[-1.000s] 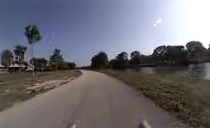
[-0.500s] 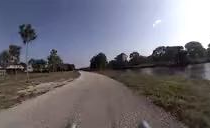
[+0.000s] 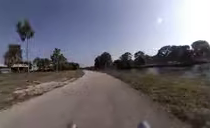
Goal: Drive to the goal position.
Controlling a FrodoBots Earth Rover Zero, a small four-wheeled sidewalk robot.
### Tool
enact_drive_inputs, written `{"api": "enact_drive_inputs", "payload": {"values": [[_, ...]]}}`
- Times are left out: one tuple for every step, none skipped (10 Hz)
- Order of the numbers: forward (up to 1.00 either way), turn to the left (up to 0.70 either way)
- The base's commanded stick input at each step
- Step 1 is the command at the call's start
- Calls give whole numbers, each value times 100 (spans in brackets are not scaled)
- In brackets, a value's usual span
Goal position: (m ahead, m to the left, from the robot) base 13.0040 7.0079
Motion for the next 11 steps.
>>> {"api": "enact_drive_inputs", "payload": {"values": [[100,3],[100,3],[100,3],[100,3],[100,3],[100,3],[100,3],[100,3],[100,3],[100,3],[100,3]]}}
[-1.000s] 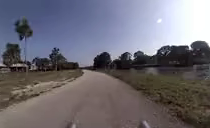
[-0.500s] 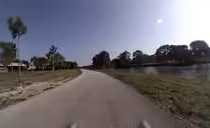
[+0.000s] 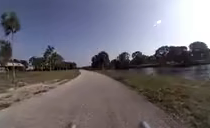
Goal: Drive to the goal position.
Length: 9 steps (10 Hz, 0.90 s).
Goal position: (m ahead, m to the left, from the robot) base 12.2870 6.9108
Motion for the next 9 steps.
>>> {"api": "enact_drive_inputs", "payload": {"values": [[100,4],[100,12],[100,21],[100,29],[100,38],[100,40],[100,33],[100,22],[100,13]]}}
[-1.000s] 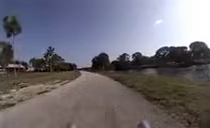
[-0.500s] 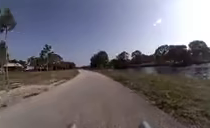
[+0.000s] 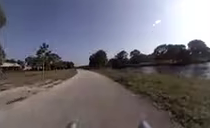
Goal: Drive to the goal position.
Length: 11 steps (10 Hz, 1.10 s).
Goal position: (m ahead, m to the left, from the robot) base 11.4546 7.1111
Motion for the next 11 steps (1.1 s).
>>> {"api": "enact_drive_inputs", "payload": {"values": [[100,5],[100,4],[100,3],[100,3],[100,4],[100,19],[100,40],[100,39],[100,20],[100,4],[100,3]]}}
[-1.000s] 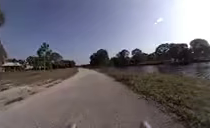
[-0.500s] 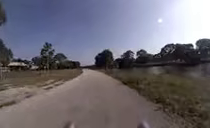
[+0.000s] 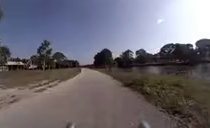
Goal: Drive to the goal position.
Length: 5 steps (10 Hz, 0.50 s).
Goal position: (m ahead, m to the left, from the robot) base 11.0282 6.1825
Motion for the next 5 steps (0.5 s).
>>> {"api": "enact_drive_inputs", "payload": {"values": [[100,3],[100,3],[100,3],[100,3],[100,10]]}}
